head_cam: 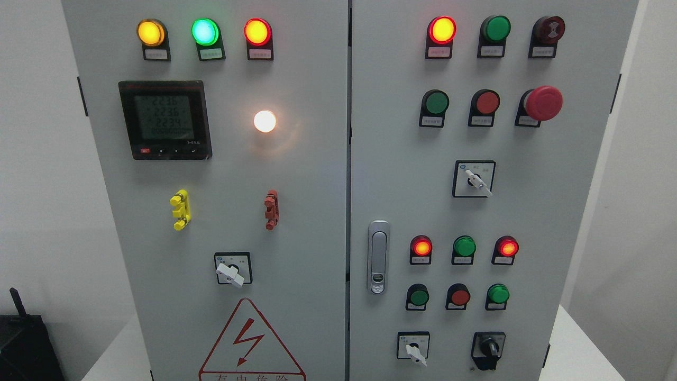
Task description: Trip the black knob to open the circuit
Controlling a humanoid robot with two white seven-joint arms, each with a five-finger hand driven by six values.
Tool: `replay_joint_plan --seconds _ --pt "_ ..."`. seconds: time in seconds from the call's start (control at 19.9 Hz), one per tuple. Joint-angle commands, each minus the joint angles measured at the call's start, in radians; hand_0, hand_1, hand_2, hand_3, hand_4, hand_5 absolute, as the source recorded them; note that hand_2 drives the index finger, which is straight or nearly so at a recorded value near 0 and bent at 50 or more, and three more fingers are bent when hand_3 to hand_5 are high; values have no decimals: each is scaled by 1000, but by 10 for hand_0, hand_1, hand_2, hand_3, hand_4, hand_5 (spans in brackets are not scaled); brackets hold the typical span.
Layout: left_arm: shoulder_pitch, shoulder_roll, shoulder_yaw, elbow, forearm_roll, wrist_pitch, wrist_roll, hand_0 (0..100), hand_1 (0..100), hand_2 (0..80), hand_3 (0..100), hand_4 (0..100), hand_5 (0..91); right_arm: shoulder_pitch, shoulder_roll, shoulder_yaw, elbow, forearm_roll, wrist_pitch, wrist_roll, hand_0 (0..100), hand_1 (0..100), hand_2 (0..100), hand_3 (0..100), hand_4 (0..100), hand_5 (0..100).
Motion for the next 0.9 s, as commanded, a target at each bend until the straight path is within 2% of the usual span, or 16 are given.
replay_joint_plan --seconds 0.0,0.4,0.7,0.85 --pt "0 0 1 -16 0 0 1 120 389 0 0 0 0 0 2 6 -2 -3 -2 0 0 140 0 0 0 0" --pt "0 0 -1 -16 0 0 1 120 389 0 0 0 0 0 0 -14 -16 -26 -19 1 0 138 0 0 0 0" --pt "0 0 -1 -16 0 0 1 120 389 0 0 0 0 33 0 -5 -135 -25 -207 -22 0 112 0 0 0 0" --pt "0 0 -1 -16 0 0 1 120 389 0 0 0 0 59 0 -2 -222 -25 -321 -62 0 97 0 4 0 0"
